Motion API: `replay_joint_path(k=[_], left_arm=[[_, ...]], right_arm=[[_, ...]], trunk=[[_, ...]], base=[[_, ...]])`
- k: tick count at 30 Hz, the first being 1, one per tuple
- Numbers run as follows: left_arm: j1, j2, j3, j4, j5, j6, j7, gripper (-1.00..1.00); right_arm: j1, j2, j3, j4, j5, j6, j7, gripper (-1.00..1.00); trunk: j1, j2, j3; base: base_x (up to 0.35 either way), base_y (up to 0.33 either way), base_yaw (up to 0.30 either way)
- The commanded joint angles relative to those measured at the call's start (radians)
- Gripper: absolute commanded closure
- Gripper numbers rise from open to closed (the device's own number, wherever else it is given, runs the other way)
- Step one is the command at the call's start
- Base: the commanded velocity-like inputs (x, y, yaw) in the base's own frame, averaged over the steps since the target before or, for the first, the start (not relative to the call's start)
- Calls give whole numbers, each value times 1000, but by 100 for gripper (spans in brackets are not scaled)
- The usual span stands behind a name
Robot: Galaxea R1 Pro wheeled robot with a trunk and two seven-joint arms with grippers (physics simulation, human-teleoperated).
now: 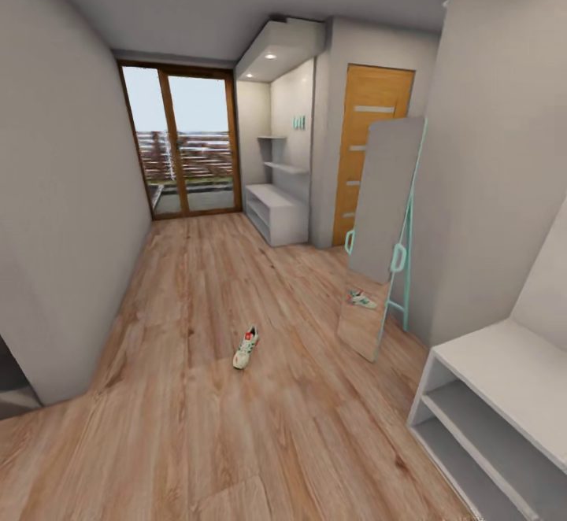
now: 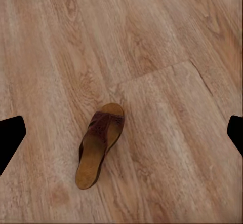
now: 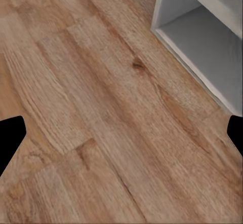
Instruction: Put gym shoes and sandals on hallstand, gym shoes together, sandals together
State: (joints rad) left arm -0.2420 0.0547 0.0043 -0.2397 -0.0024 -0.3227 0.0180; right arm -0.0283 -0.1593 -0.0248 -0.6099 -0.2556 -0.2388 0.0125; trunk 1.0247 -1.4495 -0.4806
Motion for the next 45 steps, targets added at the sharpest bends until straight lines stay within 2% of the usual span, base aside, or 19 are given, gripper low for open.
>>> replay_joint_path(k=[1,15,22,24,28,32,35,39,45], left_arm=[[0,0,0,0,1,-3,2,-100],[0,0,0,-2,-3,-4,2,-100],[-5,2,1,-7,3,4,0,-100],[-30,4,2,-14,6,19,-15,-100],[-84,4,2,-13,6,42,-37,-100],[-155,5,3,-8,6,98,-55,-100],[-202,4,3,-7,6,155,-64,-100],[-251,4,3,-12,7,223,-69,-100],[-293,5,4,-15,7,267,-72,-100]], right_arm=[[-1,0,2,1,-10,-4,1,-100],[-1,1,5,0,-10,-2,1,-100],[-1,3,14,-3,-9,-2,0,-100],[-3,2,32,-42,-11,2,-2,-100],[-16,1,37,-99,-11,7,-3,-100],[-40,0,39,-169,-10,24,-4,-100],[-65,-1,39,-220,-8,63,-5,-100],[-110,-1,40,-279,4,155,-6,-100],[-203,-1,40,-330,39,316,-6,-100]], trunk=[[0,0,-1],[0,0,-6],[0,0,-7],[0,0,-7],[0,0,-7],[0,0,-7],[0,0,-7],[0,0,-7],[0,0,-7]], base=[[182,-33,-300],[50,-8,-292],[1,0,-104],[0,0,-16],[0,0,-7],[0,0,-3],[0,0,-1],[0,0,0],[0,0,0]])
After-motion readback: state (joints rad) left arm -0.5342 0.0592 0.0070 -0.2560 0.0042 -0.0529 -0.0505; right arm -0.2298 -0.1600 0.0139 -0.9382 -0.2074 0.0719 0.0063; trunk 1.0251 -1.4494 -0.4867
